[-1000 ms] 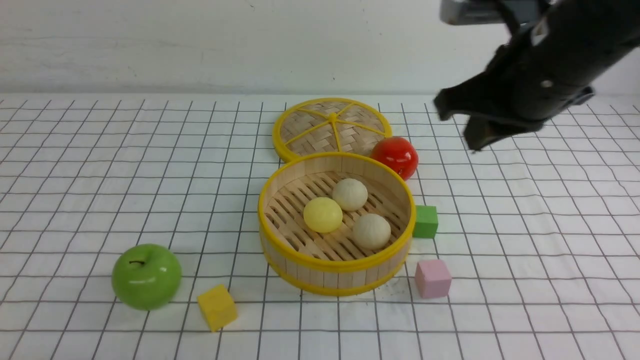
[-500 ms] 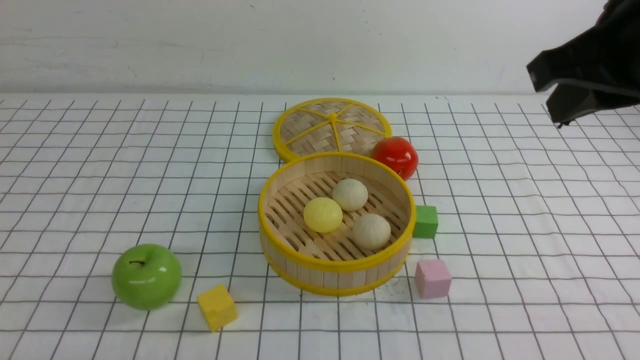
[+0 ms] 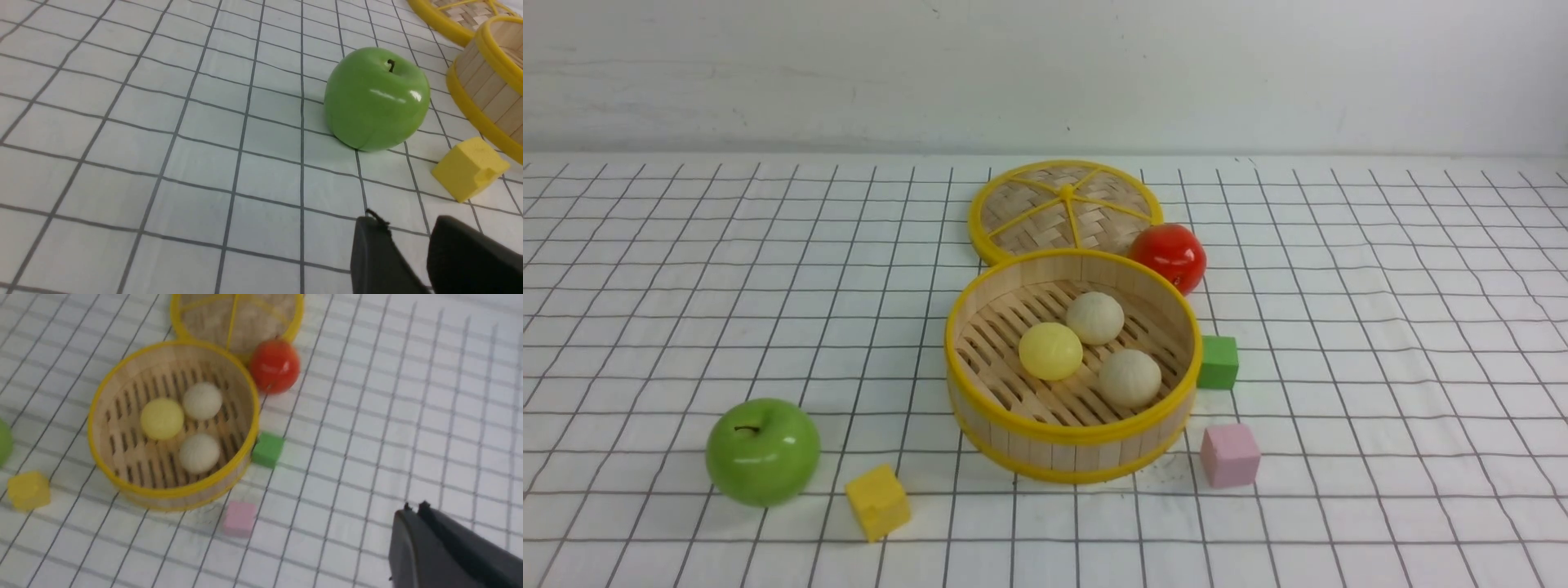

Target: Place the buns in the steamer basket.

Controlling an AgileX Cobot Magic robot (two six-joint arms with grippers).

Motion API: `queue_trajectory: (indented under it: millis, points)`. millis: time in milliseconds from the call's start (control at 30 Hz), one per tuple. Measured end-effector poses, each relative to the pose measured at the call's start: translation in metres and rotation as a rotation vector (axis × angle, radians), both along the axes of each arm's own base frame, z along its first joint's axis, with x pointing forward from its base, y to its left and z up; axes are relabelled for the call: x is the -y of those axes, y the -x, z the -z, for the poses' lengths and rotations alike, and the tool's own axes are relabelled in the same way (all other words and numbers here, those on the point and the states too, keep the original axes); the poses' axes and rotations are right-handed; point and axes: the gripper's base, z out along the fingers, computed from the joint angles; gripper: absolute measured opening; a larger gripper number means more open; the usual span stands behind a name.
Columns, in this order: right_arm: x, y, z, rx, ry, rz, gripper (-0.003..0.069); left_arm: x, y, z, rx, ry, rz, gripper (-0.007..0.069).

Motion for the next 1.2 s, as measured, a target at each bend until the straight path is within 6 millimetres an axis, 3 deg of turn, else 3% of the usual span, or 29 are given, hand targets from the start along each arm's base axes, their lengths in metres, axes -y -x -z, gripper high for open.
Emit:
queue_trajectory:
  millis: [33,67,100,200,267,300,433,533,567,733,1033,1200]
  points:
    - [0.011,0.016,0.006,0.077,-0.017,0.036,-0.0007,0.000,0.000,0.000,0.000,0.000,0.000,0.0197]
    - [0.012,0.015,0.006,0.077,-0.015,0.044,-0.0007,0.000,0.000,0.000,0.000,0.000,0.000,0.0197]
    - [0.026,0.040,0.021,0.185,-0.032,0.095,-0.0005,0.000,0.000,0.000,0.000,0.000,0.000,0.0197]
    - [0.040,0.078,0.057,0.317,-0.045,0.168,-0.0002,0.000,0.000,0.000,0.000,0.000,0.000,0.0197]
    - [0.048,0.105,0.102,0.401,-0.037,0.241,0.0000,0.000,0.000,0.000,0.000,0.000,0.000,0.0197]
    - [0.049,0.107,0.106,0.406,-0.036,0.246,0.0001,0.000,0.000,0.000,0.000,0.000,0.000,0.0197]
    - [0.052,0.128,0.169,0.460,-0.011,0.321,0.0004,0.000,0.000,0.000,0.000,0.000,0.000,0.0197]
    - [0.054,0.129,0.196,0.420,0.002,0.354,0.0004,0.000,0.000,0.000,0.000,0.000,0.000,0.0199]
    - [0.055,0.127,0.215,0.370,-0.001,0.376,0.0004,0.000,0.000,0.000,0.000,0.000,0.000,0.0200]
    - [0.057,0.117,0.255,0.258,-0.032,0.420,0.0010,0.000,0.000,0.000,0.000,0.000,0.000,0.0204]
    - [0.059,0.113,0.263,0.274,-0.079,0.465,0.0018,0.000,0.000,0.000,0.000,0.000,0.000,0.0215]
    - [0.054,0.109,0.283,0.234,-0.076,0.403,0.0022,0.000,0.000,0.000,0.000,0.000,0.000,0.0218]
